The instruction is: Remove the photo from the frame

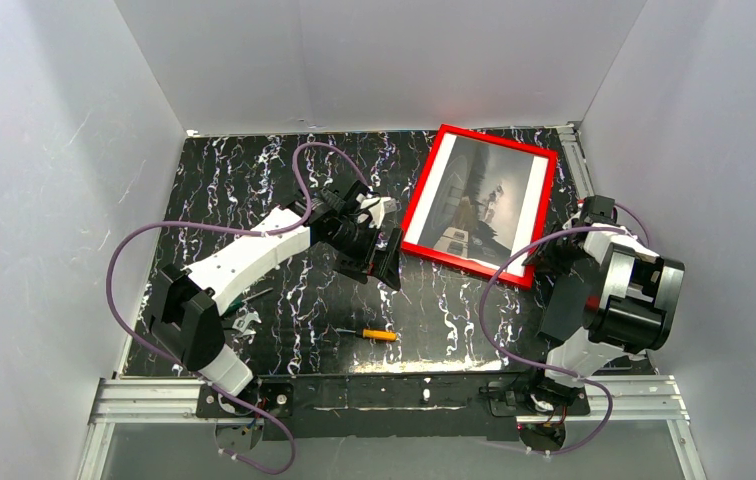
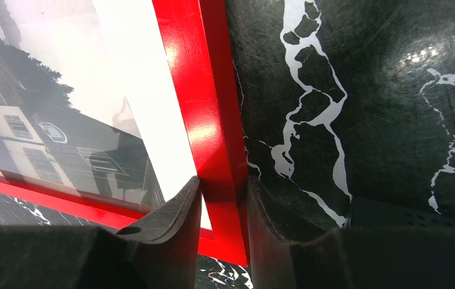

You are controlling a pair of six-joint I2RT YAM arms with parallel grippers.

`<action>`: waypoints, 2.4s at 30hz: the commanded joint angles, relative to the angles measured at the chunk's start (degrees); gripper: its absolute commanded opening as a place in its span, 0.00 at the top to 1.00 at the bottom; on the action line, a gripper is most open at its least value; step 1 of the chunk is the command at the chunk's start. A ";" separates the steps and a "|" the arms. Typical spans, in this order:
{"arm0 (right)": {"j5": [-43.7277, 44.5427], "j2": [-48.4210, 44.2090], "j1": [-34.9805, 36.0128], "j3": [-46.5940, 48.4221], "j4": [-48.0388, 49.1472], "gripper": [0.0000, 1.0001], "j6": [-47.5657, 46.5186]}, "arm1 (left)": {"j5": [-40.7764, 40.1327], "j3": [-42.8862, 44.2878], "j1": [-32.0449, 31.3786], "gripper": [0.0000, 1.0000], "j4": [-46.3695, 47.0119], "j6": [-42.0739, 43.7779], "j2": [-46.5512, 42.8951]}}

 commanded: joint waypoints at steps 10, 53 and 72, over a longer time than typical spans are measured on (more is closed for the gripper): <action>-3.10 -8.87 0.20 -1.41 -2.61 0.99 0.93 | 3.41 -1.43 -0.77 0.00 -1.55 -0.62 -2.48; -9.80 -22.17 0.93 -7.62 -7.98 0.99 3.58 | -48.68 -10.42 -35.36 0.00 57.70 72.92 25.62; -11.21 -24.69 0.91 -7.62 -10.90 0.99 3.99 | -50.64 3.15 -32.49 0.20 63.46 77.71 40.28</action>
